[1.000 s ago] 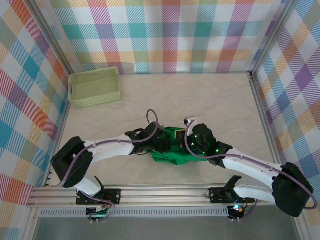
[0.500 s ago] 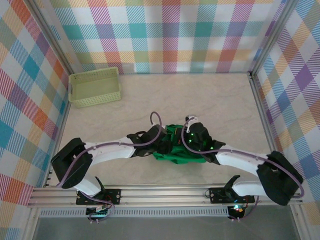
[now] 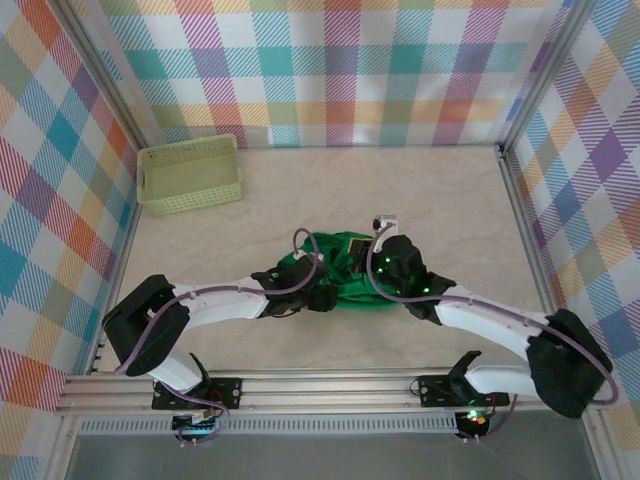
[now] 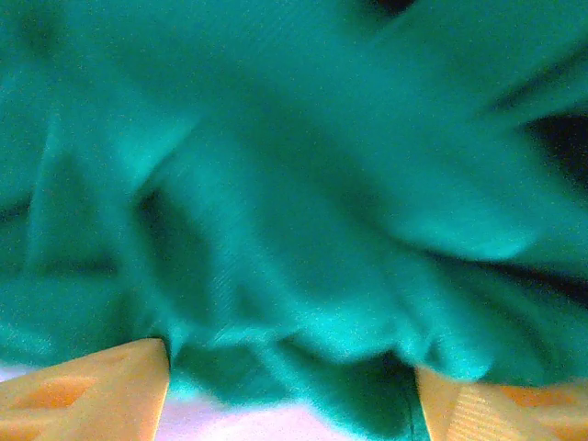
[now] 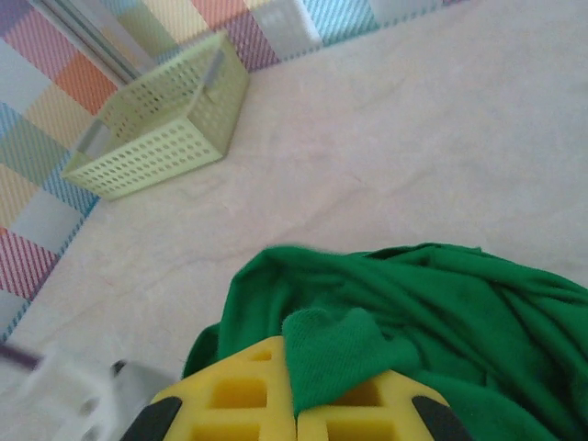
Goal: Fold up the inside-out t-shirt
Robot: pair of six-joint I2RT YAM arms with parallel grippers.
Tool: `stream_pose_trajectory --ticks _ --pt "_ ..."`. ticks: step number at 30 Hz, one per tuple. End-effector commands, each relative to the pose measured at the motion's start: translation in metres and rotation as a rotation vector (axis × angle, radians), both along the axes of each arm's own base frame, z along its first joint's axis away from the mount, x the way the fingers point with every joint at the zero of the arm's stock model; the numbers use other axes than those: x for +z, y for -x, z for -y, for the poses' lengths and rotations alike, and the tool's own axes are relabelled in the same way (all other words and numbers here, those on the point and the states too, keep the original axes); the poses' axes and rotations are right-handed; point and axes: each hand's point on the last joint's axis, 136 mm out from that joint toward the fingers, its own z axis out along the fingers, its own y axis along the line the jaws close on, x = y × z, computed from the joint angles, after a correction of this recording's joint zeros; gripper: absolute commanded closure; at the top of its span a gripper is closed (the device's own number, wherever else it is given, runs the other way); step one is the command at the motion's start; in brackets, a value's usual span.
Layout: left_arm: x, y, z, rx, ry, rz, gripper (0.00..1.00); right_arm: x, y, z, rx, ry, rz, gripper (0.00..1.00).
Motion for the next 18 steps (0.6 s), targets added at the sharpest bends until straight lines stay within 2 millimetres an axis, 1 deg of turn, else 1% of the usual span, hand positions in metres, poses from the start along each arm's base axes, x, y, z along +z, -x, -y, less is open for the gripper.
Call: stream_pose_trajectory --ticks 1,4,6,7,8,9,10,13,14,16,18 --pt "-0.008 -0.012 -0.023 0.087 -0.04 -0.009 0.3 0.036 0.006 0.014 0.0 0.016 0.102 1.0" --pt "-0.004 -0.029 -0.044 0.169 -0.044 -0.017 0.34 0.069 0.019 0.02 0.041 0.01 0.17 1.0" --pt "0.001 -0.039 -0.06 0.23 -0.044 -0.019 0.39 0.082 0.029 0.025 0.067 0.003 0.198 1.0" --pt "0.004 -0.043 -0.069 0.264 -0.043 -0.02 0.41 0.087 0.035 0.026 0.087 -0.004 0.21 1.0" --pt "0.007 -0.046 -0.073 0.282 -0.037 -0.018 0.45 0.088 0.041 0.025 0.115 -0.005 0.213 1.0" --pt "0.011 -0.047 -0.074 0.284 -0.028 -0.015 0.46 0.087 0.044 0.025 0.129 0.0 0.209 1.0" --pt "0.017 -0.047 -0.072 0.279 -0.009 -0.008 0.47 0.081 0.047 0.025 0.139 0.005 0.193 1.0" --pt "0.039 -0.041 -0.049 0.212 0.095 0.014 0.47 0.052 0.049 0.025 0.142 0.007 0.131 1.0" --pt "0.048 -0.038 -0.042 0.191 0.115 0.033 0.45 0.041 0.049 0.025 0.141 0.007 0.112 1.0" --pt "0.069 -0.027 -0.025 0.14 0.158 0.069 0.37 0.024 0.05 0.025 0.138 0.002 0.073 1.0" --pt "0.082 -0.02 -0.008 0.106 0.218 0.061 0.32 0.013 0.051 0.023 0.145 -0.006 0.052 1.0"
